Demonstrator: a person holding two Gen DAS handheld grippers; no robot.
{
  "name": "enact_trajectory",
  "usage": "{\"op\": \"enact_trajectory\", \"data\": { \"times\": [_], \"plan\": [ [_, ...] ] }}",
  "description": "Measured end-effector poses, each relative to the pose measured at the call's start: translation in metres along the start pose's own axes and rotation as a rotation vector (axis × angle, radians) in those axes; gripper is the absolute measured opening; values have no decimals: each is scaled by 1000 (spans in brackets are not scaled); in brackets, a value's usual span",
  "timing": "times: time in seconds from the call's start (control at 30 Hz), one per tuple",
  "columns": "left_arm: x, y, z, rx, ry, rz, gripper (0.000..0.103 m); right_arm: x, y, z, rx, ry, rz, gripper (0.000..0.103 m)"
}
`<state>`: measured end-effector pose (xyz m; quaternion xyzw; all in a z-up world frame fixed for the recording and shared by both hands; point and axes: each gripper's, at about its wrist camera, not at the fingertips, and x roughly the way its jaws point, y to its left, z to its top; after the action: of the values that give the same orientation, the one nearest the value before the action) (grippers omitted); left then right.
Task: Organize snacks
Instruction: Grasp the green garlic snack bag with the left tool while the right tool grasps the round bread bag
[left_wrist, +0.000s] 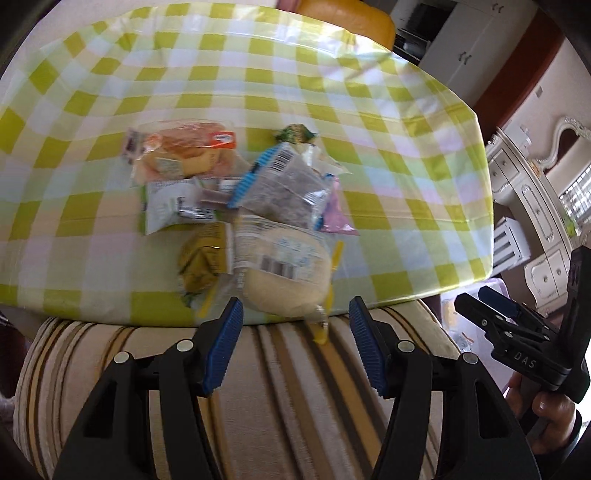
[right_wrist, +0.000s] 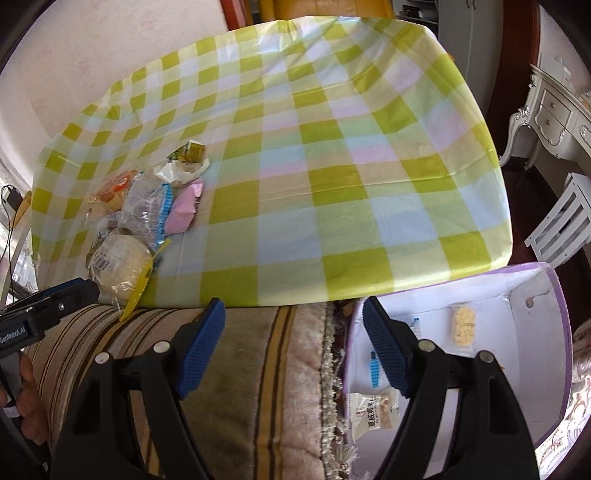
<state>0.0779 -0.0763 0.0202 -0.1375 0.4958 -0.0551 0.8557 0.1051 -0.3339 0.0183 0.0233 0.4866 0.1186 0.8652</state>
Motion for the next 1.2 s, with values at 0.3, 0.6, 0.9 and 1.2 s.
{"op": "enact_trajectory", "data": {
  "times": [0.3,0.6,0.9,1.2],
  "plan": [
    [-2,57,4,-127,0,32,58,18,77,16,-225,23,105,81],
    [21,70,11,-149,82,5,58,53,136,19,-423,111,143,82],
    [38,86,32,-149,80,-12,58,87,163,31,-486,164,155,83],
    [40,111,40,-250,67,-128,58,88,163,39,-421,175,192,83]
  ]
}}
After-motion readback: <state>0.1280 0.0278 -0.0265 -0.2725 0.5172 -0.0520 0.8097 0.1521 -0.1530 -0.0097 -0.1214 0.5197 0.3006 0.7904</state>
